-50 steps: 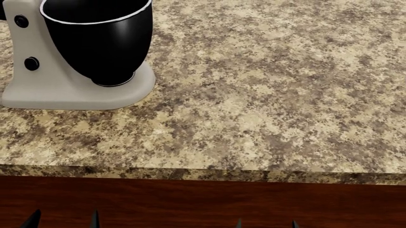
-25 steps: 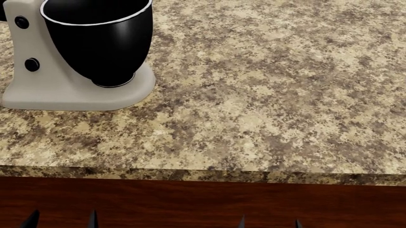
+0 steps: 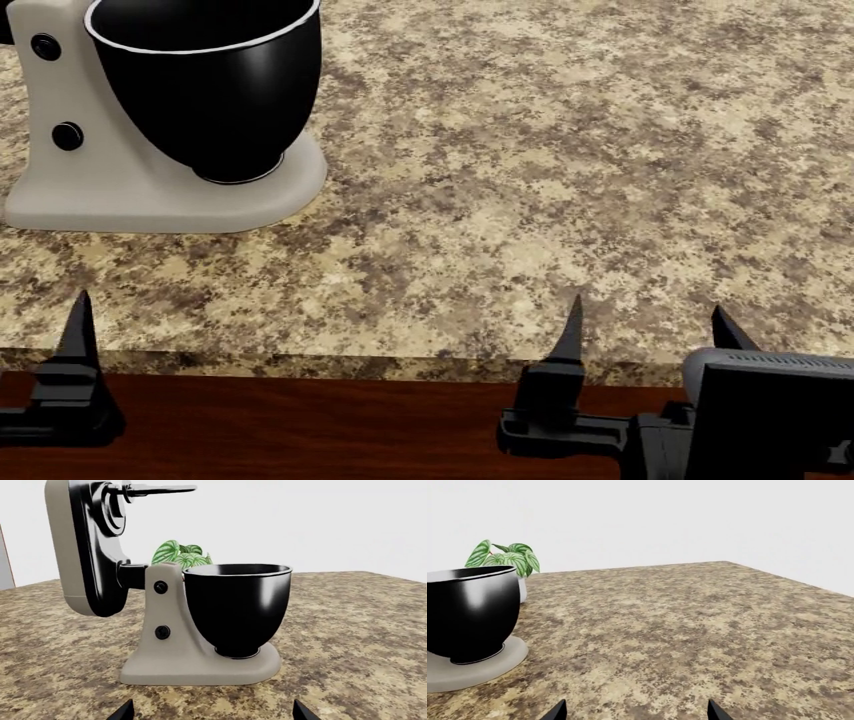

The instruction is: Close the stand mixer head.

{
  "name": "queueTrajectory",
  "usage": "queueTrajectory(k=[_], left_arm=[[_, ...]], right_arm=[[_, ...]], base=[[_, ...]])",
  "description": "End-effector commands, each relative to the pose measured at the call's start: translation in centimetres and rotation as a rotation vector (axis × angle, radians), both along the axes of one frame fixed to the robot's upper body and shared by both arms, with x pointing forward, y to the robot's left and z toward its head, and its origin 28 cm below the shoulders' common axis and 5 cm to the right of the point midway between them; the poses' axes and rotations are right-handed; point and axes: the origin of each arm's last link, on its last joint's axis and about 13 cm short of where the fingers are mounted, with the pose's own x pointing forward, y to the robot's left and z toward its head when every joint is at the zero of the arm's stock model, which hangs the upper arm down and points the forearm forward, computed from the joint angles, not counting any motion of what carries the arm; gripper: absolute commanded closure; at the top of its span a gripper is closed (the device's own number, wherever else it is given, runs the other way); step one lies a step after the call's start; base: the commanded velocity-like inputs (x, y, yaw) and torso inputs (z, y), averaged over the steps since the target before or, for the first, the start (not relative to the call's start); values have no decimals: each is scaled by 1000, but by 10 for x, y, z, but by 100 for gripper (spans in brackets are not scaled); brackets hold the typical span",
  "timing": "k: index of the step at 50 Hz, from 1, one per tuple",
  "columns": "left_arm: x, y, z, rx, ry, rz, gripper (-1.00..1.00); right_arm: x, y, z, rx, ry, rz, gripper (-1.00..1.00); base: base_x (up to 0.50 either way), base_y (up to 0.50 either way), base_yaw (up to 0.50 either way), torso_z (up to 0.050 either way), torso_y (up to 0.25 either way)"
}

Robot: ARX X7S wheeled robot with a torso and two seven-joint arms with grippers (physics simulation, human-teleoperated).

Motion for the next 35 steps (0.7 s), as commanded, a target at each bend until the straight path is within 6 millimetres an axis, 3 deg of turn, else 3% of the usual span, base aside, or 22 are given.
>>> queueTrajectory(k=[1,12,35], left_arm=[[-15,9,19,65,41,17,-100],[-17,13,22,45,50,28,-100],[-22,15,28,54,43,34,-100]], right_arm=[[-24,-3,32,-99,-25,11,-100],[-23,-3,27,-142,-24,14,-100],[-30,-10,38,-113,-78,-20,-100]], base=[[0,0,0,0,0],[7,15,0,0,0],[263,492,0,0,0]])
